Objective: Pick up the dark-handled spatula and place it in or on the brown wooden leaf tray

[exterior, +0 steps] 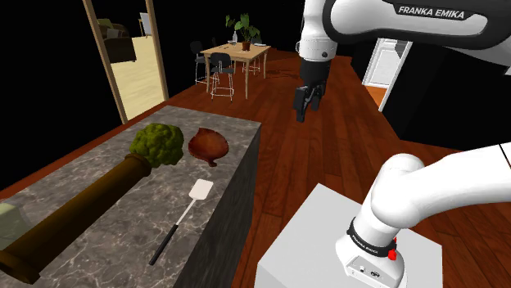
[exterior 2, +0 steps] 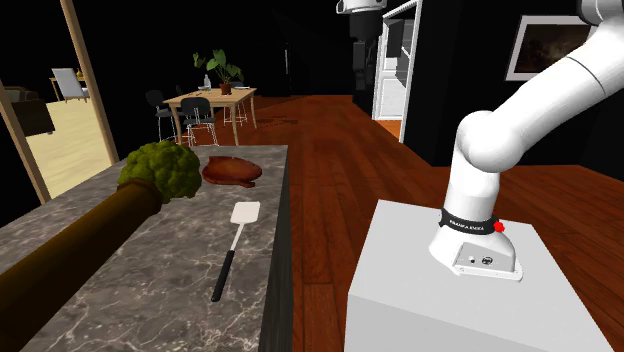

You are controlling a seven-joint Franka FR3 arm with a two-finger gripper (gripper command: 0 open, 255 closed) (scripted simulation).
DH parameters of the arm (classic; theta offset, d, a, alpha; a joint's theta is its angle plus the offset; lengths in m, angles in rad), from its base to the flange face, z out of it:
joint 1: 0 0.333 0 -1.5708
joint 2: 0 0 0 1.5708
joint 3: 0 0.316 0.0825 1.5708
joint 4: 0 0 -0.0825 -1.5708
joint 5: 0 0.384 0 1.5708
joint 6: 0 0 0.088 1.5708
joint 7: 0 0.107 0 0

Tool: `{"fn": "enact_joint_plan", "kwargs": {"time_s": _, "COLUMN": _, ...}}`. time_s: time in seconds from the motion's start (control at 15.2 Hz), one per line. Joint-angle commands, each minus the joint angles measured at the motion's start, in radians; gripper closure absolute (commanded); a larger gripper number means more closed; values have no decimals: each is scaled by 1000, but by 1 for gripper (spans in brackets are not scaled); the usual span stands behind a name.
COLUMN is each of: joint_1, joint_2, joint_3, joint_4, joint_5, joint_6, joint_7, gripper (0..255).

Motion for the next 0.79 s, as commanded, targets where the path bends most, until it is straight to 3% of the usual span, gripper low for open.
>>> {"fn": "enact_joint_plan", "kwargs": {"time_s": 0.0, "joint_1": 0, "joint_2": 0, "joint_3": 0, "joint_4": 0, "joint_5": 0, "joint_6": 0, "joint_7": 0, "gripper": 0}}
{"fn": "enact_joint_plan", "kwargs": {"time_s": 0.73, "joint_1": -26, "joint_2": 45, "joint_3": 282, "joint_4": -116, "joint_5": 242, "joint_6": 172, "joint_7": 520, "gripper": 0}}
